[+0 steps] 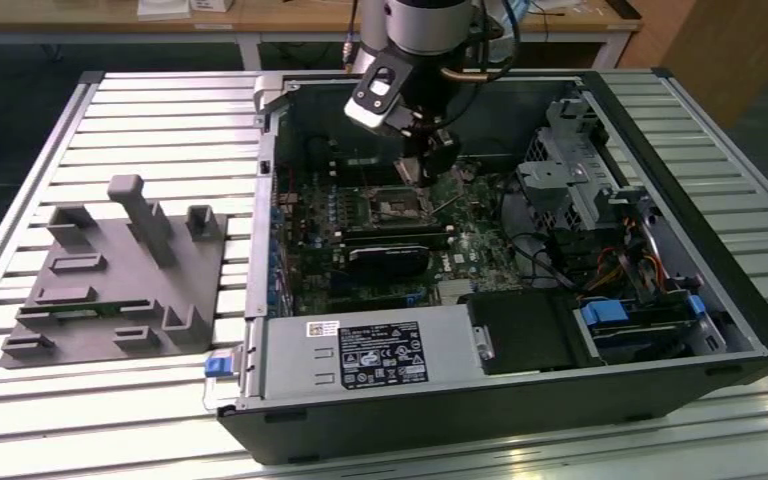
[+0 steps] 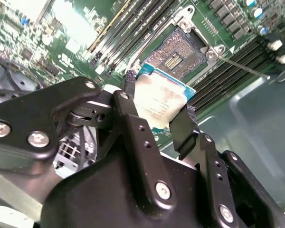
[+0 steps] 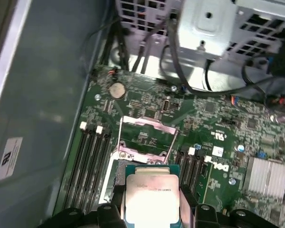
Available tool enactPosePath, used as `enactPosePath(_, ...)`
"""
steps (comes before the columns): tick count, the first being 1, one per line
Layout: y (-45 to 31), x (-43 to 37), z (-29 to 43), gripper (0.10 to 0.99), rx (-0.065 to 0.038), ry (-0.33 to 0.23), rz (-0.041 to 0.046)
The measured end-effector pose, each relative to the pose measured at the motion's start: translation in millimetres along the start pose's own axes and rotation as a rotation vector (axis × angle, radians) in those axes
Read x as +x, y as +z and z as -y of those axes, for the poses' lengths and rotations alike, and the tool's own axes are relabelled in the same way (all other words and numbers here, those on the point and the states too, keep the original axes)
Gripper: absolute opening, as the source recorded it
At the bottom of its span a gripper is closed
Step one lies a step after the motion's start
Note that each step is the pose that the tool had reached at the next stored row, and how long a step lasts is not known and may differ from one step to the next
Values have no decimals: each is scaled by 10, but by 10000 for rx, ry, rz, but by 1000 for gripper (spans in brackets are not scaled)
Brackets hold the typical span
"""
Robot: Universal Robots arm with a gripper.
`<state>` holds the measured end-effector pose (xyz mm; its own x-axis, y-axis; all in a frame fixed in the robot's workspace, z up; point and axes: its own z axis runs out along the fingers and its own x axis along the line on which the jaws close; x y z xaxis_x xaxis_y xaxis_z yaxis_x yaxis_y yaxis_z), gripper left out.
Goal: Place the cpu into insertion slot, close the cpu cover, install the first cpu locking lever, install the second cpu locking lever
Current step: 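Place the cpu into insertion slot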
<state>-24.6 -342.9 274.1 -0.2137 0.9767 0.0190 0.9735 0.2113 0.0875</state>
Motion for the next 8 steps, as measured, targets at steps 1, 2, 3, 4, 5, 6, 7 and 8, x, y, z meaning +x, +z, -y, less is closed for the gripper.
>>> enactPosePath(1,2,0,0,537,-3,178,15)
enactPosePath(2,4,0,0,537,-7,357,31)
enactPosePath(3,7,0,1,537,-11,554,48)
enactPosePath(4,10,0,1,537,-14,732,64)
enactPosePath(5,12,0,1,537,-17,912,80)
enactPosePath(6,15,0,1,537,-20,1090,96)
enactPosePath(7,19,0,2,537,-25,1270,110)
enactPosePath(8,25,-1,2,537,-29,1443,125)
